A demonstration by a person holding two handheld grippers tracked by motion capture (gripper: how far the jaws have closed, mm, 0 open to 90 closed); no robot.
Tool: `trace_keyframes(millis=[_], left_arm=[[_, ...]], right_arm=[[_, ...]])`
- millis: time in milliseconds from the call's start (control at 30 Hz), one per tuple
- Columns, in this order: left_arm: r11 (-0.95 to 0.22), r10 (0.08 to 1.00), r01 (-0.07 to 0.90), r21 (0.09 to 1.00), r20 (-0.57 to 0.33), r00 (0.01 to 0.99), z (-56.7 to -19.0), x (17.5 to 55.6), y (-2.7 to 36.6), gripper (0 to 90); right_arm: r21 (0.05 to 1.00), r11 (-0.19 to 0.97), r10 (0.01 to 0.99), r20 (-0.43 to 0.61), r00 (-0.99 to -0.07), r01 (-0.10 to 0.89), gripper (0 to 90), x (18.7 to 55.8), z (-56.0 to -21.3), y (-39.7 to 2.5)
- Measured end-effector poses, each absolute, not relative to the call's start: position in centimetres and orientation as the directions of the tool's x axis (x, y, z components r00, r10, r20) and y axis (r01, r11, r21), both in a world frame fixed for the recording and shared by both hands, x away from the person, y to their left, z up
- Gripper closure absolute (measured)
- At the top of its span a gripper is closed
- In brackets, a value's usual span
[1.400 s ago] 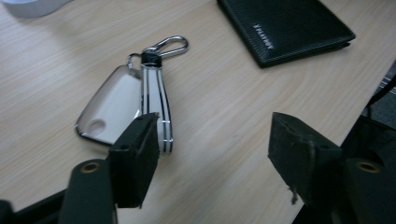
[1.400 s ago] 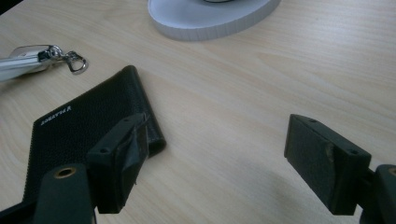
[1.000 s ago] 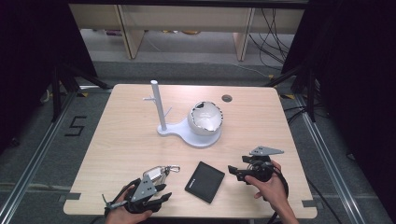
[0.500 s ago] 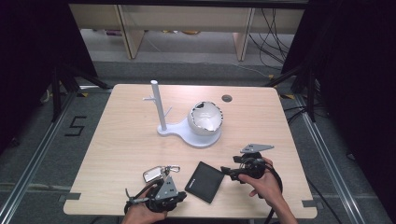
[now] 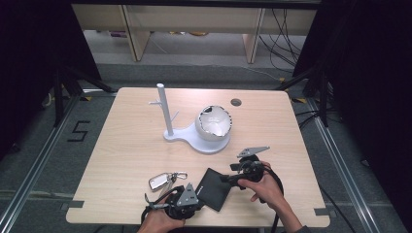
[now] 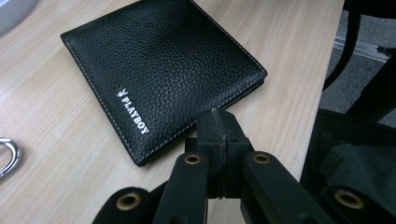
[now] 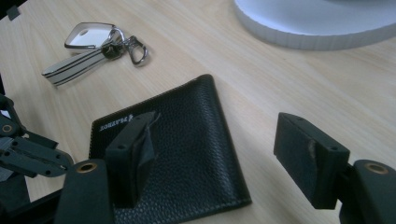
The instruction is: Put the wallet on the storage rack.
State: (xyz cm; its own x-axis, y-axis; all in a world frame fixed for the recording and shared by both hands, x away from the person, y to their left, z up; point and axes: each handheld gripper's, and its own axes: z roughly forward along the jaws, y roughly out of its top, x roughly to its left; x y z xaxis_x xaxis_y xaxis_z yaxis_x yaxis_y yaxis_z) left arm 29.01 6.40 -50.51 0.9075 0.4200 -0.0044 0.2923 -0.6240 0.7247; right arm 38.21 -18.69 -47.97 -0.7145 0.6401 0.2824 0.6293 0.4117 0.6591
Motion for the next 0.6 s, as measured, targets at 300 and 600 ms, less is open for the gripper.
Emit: trace_keyframes(millis=[300,600], left_arm=[[-0.631,0.423,0.295,0.717,0.0,0.906,-50.8,29.2,5.8,89.1],[-0.634,0.417,0.307,0.71,-0.02,0.909,-51.1,29.5,5.6,89.0]], right_arm=[[0.614,0.452,0.617,0.308,-0.724,0.647,33.7,39.3,-48.8,-17.2],[0.586,0.462,0.607,0.338,-0.719,0.666,35.9,40.1,-49.5,-16.6]])
